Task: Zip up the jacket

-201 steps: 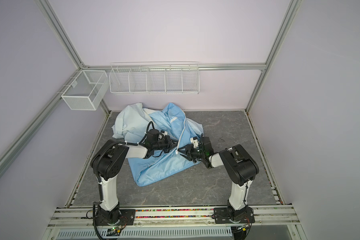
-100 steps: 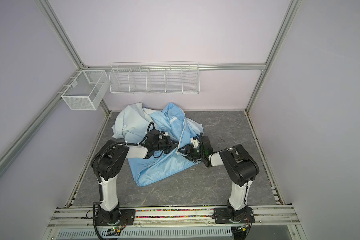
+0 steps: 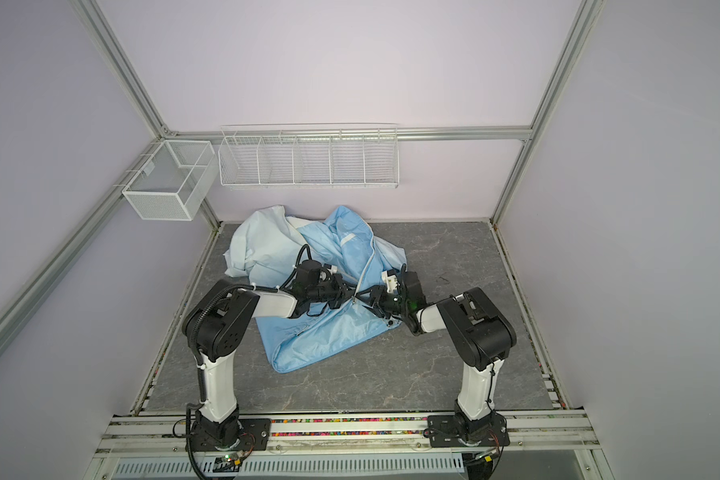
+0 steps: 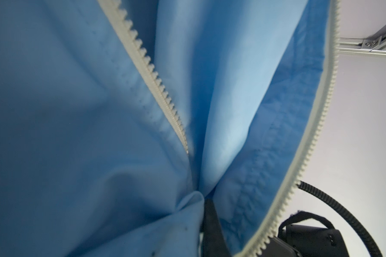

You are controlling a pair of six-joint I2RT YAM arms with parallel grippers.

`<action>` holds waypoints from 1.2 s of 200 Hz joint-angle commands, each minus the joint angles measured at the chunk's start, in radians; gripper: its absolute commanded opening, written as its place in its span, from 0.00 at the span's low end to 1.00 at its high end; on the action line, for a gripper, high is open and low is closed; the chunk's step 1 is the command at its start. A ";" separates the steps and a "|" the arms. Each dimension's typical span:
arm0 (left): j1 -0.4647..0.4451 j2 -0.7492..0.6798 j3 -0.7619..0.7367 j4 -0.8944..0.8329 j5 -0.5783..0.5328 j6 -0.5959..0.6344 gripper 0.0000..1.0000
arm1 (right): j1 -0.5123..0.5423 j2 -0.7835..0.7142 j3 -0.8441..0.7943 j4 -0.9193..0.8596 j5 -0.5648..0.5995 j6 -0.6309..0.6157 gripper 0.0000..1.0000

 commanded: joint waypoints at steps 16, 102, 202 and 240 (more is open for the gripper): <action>-0.012 0.002 -0.005 -0.007 0.006 0.012 0.00 | 0.008 0.039 0.019 0.105 -0.009 0.062 0.47; -0.015 0.000 0.004 -0.011 0.035 0.021 0.00 | 0.025 0.035 -0.109 0.258 0.088 0.256 0.73; -0.018 -0.008 0.041 -0.071 0.104 0.079 0.00 | 0.035 -0.572 0.065 -1.084 0.523 -0.246 0.93; -0.025 -0.018 0.052 -0.092 0.134 0.098 0.00 | 0.009 -0.572 0.036 -0.991 0.315 -0.204 0.98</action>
